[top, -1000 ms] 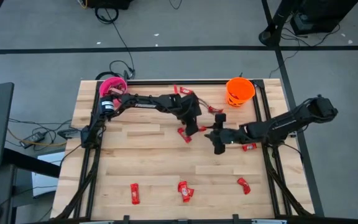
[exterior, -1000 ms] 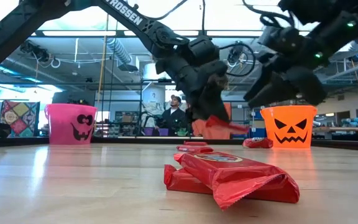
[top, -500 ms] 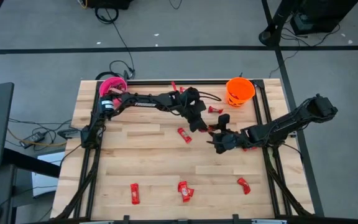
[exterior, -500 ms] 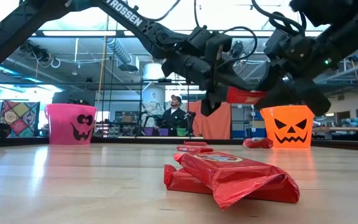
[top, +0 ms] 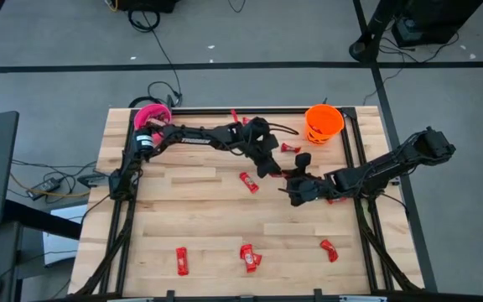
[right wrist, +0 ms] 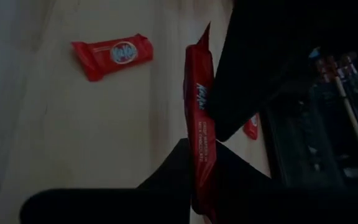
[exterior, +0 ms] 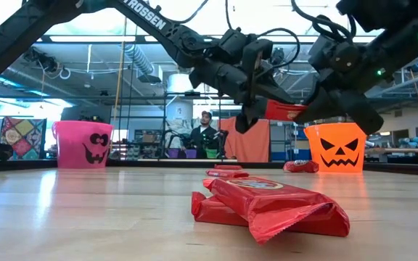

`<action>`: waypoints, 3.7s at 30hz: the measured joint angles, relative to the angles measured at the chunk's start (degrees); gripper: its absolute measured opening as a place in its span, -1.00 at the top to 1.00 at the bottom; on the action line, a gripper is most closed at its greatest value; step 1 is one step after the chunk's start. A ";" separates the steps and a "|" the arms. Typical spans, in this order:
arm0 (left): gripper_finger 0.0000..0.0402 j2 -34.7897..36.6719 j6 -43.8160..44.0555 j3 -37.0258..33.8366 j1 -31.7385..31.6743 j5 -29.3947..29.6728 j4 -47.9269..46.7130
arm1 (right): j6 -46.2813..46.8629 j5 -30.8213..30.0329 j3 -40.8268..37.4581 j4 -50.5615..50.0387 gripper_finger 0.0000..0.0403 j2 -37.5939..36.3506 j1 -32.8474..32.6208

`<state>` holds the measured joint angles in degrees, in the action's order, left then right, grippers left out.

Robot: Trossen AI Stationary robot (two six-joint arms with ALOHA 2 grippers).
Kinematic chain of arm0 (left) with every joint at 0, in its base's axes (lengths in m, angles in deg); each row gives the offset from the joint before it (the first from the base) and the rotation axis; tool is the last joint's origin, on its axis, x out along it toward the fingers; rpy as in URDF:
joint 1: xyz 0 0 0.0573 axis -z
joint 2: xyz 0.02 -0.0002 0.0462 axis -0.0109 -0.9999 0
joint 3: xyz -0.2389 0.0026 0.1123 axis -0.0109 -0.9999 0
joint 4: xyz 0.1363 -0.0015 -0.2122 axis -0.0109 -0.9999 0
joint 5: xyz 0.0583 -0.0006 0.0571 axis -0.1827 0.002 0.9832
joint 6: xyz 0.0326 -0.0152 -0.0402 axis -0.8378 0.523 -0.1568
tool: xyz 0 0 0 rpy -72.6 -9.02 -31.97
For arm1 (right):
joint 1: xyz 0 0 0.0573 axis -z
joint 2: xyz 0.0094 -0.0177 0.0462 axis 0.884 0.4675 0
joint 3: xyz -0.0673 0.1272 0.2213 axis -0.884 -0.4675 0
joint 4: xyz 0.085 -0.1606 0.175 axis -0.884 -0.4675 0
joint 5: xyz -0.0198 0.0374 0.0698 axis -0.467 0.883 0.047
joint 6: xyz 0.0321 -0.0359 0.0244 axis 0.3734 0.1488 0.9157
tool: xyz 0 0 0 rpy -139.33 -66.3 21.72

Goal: Sort candy by brand, put in halloween buckets
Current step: Put the red chocolate bar into the orange bucket

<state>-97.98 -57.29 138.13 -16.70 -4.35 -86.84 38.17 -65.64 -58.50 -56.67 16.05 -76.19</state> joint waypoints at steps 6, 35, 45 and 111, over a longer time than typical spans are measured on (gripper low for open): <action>0.14 0.11 -3.79 0.11 -4.57 1.08 -0.76 | 1.30 -5.92 0.16 -2.29 0.79 -0.37 2.24; 0.03 -0.02 -35.51 5.25 -17.28 27.11 -20.68 | 24.93 2.78 2.14 -23.95 0.68 -25.41 41.37; 0.03 -0.02 -48.58 5.25 -16.93 27.13 -19.63 | 25.23 13.54 2.14 -23.67 0.31 -24.96 52.51; -0.22 -25.31 -69.20 42.60 -20.96 25.36 -52.93 | 26.92 40.71 2.93 -22.46 -0.28 -29.90 49.02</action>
<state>-123.29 -126.49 180.73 -37.66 21.01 -139.77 65.09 -24.93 -55.57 -79.13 -13.85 -27.17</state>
